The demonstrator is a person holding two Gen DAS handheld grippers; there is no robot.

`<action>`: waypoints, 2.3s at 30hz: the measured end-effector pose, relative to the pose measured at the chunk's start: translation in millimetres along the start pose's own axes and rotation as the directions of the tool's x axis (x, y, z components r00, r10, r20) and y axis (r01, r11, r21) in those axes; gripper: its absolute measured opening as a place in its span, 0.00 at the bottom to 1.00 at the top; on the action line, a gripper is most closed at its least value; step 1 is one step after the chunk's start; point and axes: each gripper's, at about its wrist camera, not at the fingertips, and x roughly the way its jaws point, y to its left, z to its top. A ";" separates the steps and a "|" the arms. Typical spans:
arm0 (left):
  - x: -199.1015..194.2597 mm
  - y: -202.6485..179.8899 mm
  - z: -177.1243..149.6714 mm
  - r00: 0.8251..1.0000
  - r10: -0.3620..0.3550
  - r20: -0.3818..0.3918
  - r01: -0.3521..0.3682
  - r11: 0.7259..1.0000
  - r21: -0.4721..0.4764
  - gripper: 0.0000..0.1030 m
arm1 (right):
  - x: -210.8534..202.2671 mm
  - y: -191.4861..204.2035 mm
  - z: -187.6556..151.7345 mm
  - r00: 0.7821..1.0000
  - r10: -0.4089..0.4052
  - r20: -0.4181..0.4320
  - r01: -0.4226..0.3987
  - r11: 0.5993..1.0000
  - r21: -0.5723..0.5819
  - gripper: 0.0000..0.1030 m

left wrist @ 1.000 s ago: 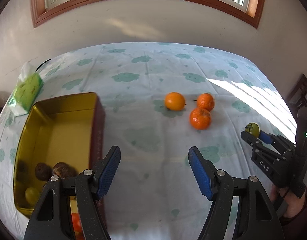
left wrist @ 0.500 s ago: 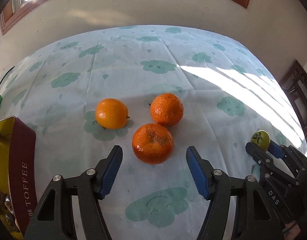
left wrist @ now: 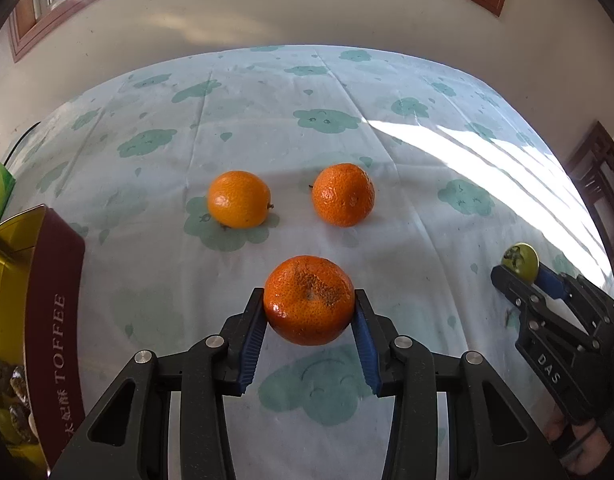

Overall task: Organize fruits
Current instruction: 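Grasp an orange tangerine with the left tool, then carry the tangerine into the gold tin and open the left tool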

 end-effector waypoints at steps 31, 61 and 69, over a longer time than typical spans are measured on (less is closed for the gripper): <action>-157.7 193.8 -84.5 0.972 0.220 0.082 -0.187 0.937 -0.293 0.42 | -0.2 0.0 0.3 1.000 0.002 -0.001 -0.002 1.000 0.003 0.34; -118.9 222.5 -126.8 0.967 0.254 -0.025 -0.250 0.923 -0.292 0.42 | 0.1 0.5 0.2 1.000 0.001 -0.002 -0.001 1.000 0.003 0.34; -114.7 212.2 -127.5 0.962 0.273 -0.029 -0.271 0.927 -0.261 0.42 | 0.3 0.5 0.4 1.000 0.000 -0.002 0.000 1.000 0.001 0.34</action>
